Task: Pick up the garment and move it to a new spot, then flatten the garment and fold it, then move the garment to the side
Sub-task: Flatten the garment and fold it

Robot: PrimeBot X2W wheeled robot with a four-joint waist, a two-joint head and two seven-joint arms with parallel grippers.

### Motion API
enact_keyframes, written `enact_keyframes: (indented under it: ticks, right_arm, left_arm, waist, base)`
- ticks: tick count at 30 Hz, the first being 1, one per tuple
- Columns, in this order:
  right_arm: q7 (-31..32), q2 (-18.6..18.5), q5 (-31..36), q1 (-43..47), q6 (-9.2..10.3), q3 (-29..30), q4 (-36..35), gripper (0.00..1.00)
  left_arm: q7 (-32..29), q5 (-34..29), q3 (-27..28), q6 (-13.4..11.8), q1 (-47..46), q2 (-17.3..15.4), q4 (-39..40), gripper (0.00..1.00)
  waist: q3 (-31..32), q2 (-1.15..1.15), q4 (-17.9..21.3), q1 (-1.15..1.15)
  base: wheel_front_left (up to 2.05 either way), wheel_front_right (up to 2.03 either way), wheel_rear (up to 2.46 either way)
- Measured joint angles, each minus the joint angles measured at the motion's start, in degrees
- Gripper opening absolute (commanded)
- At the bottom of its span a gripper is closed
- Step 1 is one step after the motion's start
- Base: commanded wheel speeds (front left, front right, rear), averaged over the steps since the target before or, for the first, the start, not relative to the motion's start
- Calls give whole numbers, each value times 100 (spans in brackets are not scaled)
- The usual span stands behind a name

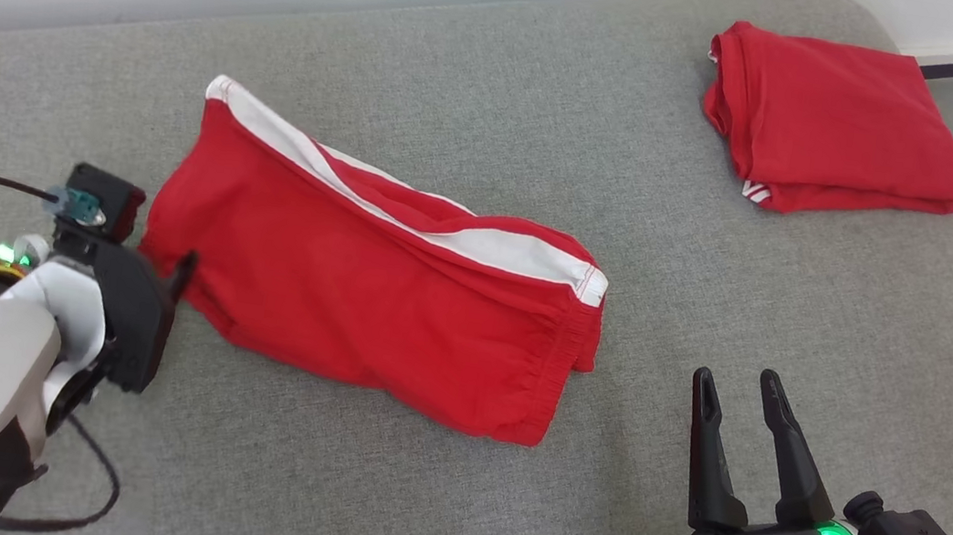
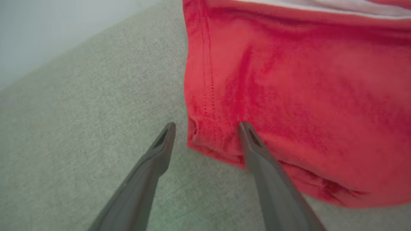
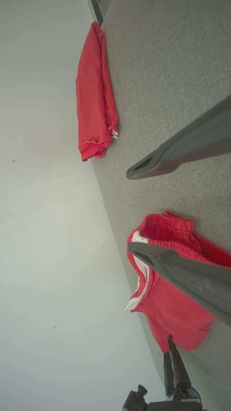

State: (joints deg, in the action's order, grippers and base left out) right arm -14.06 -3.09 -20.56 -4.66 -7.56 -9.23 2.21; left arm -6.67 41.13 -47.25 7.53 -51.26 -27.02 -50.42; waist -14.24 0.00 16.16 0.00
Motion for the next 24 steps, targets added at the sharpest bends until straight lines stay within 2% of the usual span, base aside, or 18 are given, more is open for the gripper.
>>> enact_keyframes:
  ticks: [5,9,11,12,13,24]
  right_arm:
    - [35,8,26,-19,0,-10,1,100]
    - [42,10,45,-65,0,-58,4,100]
    - [44,11,54,-73,0,-79,10,100]
    - [44,11,56,-73,0,-82,11,100]
    - [45,11,60,-73,0,-82,11,100]
    - [146,18,194,44,0,83,-12,100]
  left_arm:
    - [-355,250,-238,1,-18,-73,-27,100]
    - [-377,446,-354,1,-53,-109,-104,100]
    - [-374,566,-361,1,-53,-100,-142,93]
    - [-364,606,-378,2,-53,-90,-147,22]
    - [-349,670,-400,2,-53,-71,-143,0]
    - [119,868,-675,2,-169,138,86,0]
  waist:
    - [-35,0,20,0]
    - [-51,0,45,0]
    - [-47,0,57,0]
    - [-43,0,60,0]
    - [-36,0,59,0]
    - [234,0,-328,1]
  base:
    - [0,0,0]
    - [0,0,0]
    - [0,0,0]
    - [0,0,0]
    - [0,0,0]
    - [0,0,0]
